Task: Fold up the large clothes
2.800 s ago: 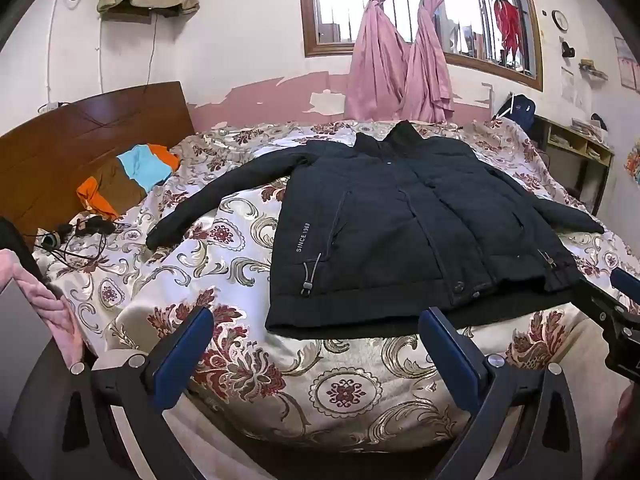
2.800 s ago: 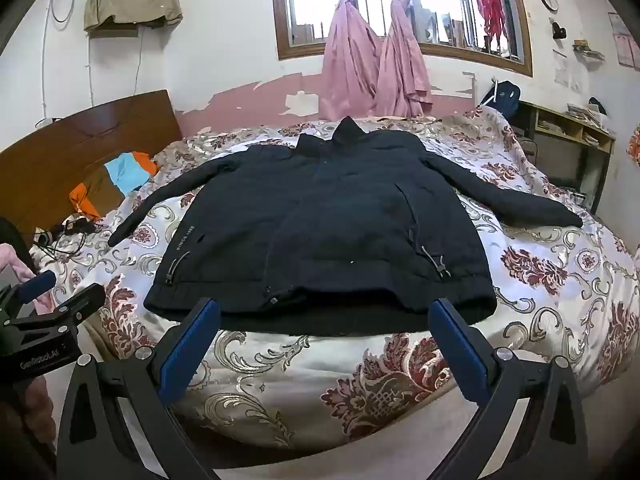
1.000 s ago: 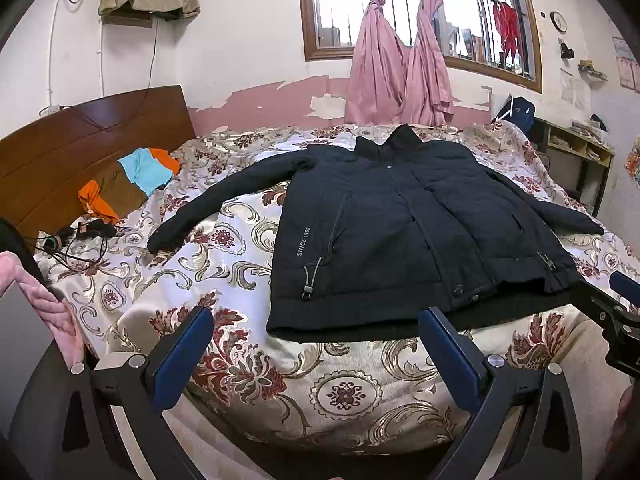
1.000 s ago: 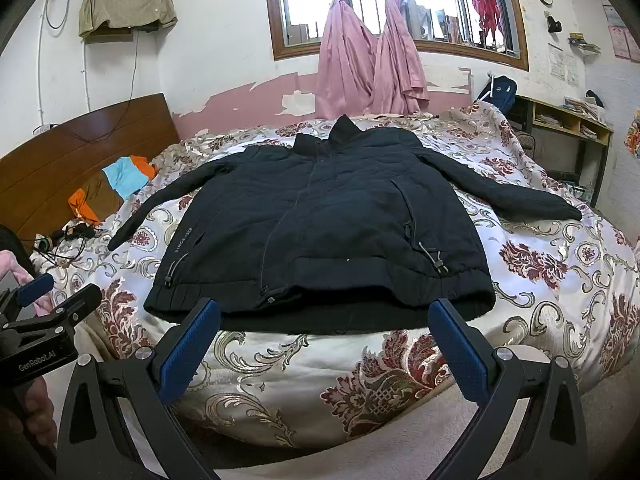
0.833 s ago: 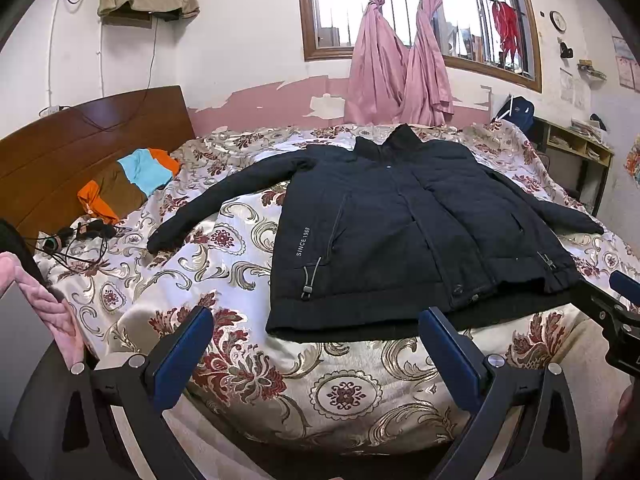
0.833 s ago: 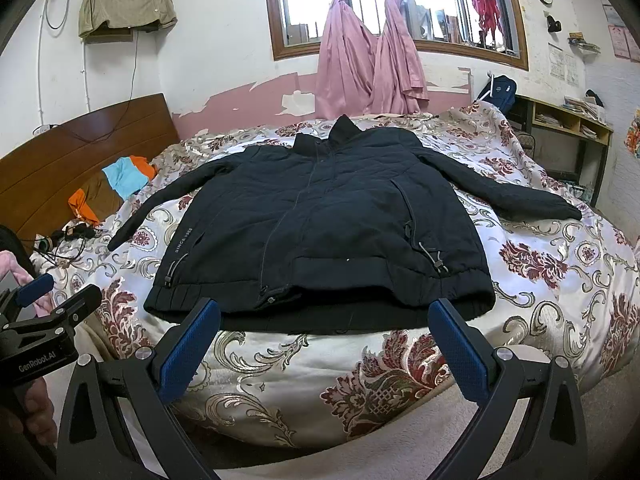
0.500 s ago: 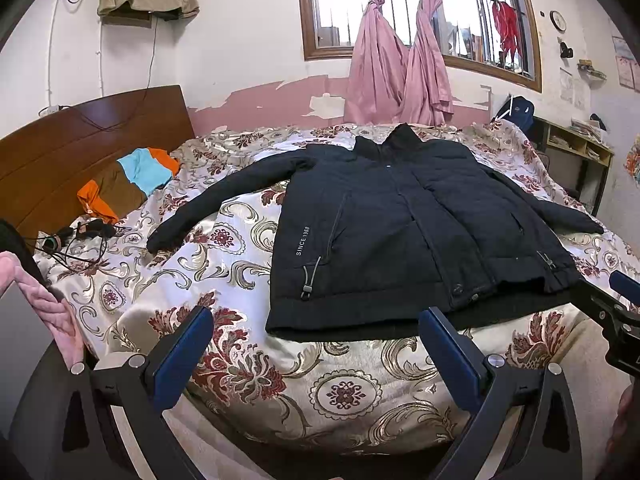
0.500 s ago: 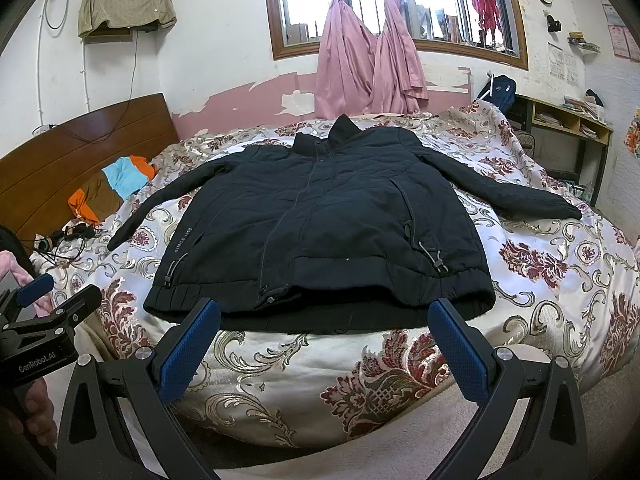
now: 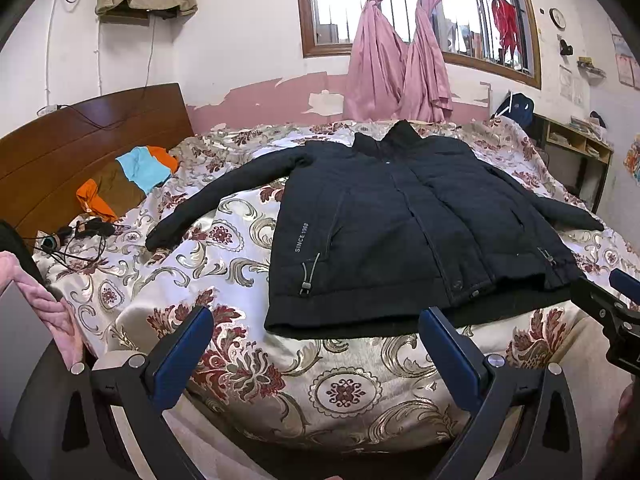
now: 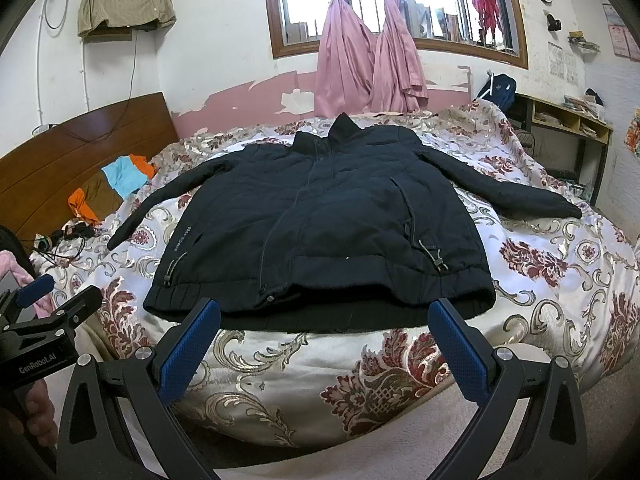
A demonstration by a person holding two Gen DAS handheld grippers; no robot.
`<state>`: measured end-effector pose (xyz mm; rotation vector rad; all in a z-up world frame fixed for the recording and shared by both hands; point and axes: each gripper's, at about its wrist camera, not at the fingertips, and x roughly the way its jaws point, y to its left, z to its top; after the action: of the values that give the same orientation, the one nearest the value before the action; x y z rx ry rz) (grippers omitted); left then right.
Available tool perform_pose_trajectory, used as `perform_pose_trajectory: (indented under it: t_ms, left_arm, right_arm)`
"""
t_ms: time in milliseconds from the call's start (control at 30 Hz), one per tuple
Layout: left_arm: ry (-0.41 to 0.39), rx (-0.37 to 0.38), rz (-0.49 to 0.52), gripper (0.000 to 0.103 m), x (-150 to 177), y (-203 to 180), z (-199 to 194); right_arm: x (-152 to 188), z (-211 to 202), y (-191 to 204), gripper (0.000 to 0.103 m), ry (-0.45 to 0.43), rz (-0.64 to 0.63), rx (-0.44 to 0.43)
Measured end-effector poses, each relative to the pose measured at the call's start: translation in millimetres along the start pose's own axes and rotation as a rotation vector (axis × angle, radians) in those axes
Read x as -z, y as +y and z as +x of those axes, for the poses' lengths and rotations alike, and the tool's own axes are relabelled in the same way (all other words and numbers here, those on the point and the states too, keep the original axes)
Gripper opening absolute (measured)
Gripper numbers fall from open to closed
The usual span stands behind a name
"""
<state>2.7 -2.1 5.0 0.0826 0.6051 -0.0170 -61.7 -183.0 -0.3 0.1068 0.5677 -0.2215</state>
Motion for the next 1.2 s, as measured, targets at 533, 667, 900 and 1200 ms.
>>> perform_pose_trajectory:
  t_ms: [533, 667, 900, 1200]
  left_arm:
    - [0.09, 0.048, 0.014, 0.103, -46.8, -21.1, 64.9]
    - [0.113, 0.112, 0.011, 0.103, -80.0, -38.5, 103.9]
    - [0.241, 0.296, -0.03, 0.103, -144.7, -94.0, 191.5]
    - [0.227, 0.351, 0.088, 0.103, -204.9, -210.6, 291.2]
  right_arm:
    - [-31.7, 59.8, -67.3, 0.102, 0.08, 0.186, -0.064]
    - [-54.5, 89.4, -136.4, 0.102, 0.088, 0.305, -0.008]
    - [-86.3, 175.5, -257.1, 0.102, 0.183, 0.416, 0.206]
    - [-98.1, 270.0, -375.4, 0.102, 0.163, 0.755, 0.284]
